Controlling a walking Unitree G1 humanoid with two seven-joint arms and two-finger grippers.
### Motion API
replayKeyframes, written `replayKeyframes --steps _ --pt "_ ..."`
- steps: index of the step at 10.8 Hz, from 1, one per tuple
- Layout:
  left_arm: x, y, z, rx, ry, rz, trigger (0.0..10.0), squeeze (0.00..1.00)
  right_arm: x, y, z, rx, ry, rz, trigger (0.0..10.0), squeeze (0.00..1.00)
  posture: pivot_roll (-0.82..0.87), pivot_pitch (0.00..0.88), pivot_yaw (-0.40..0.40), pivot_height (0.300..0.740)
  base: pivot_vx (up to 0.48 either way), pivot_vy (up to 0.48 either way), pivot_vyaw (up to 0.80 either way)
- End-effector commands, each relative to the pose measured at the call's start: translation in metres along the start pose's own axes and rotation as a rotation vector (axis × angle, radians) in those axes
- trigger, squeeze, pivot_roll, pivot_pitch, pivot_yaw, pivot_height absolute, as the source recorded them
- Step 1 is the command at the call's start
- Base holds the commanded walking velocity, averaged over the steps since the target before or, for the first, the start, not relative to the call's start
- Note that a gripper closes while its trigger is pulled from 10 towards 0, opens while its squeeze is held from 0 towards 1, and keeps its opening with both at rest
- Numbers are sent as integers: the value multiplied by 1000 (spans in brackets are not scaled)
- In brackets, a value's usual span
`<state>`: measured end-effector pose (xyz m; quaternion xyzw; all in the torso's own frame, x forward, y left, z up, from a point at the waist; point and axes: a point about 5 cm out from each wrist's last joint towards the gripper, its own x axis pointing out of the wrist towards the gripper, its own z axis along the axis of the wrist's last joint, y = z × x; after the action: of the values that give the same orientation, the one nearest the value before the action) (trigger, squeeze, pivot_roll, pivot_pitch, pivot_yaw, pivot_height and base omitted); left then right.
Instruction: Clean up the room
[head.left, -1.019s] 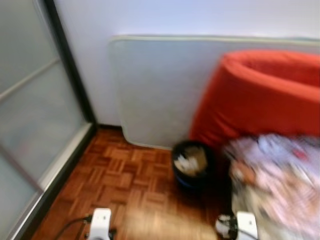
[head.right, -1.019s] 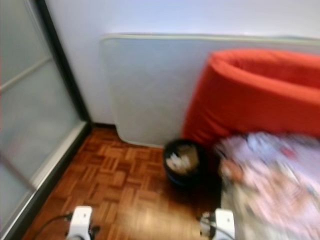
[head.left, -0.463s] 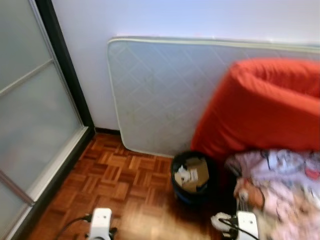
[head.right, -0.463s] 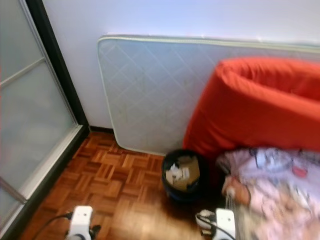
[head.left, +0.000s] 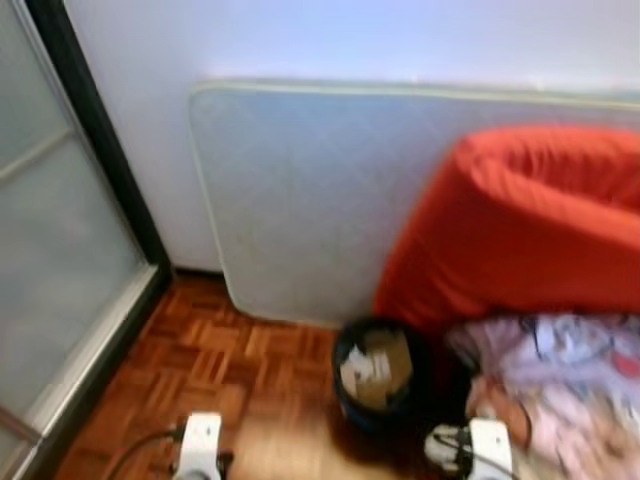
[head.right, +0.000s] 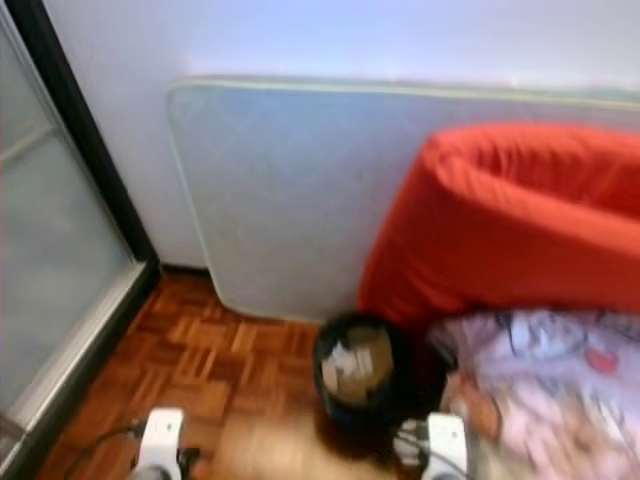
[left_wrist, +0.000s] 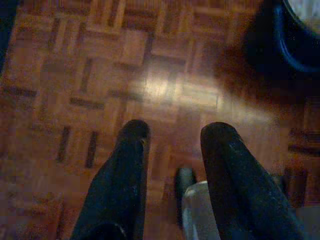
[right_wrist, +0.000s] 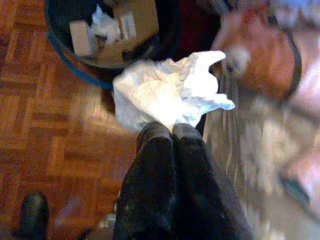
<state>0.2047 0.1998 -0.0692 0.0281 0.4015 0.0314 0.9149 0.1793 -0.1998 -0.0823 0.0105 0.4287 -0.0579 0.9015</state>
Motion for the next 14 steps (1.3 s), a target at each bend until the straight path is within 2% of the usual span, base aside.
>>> replayKeyframes --steps 1,10,13,14 --pt "-2 9 -7 6 26 25 10000 0 1 10 4 3 -11 20 10000 0 95 0 -18 740 274 0 500" --pt "-2 11 -5 -6 18 34 10000 0 2 4 5 47 -13 -23 10000 0 98 0 -18 740 279 0 0" --pt "-2 11 -7 -8 22 37 10000 0 2 3 6 62 -13 -26 10000 0 99 0 -21 740 282 0 -690" --pt "-2 11 -7 -9 21 38 10000 0 2 3 7 56 -22 -29 10000 0 99 0 -21 740 281 0 0"
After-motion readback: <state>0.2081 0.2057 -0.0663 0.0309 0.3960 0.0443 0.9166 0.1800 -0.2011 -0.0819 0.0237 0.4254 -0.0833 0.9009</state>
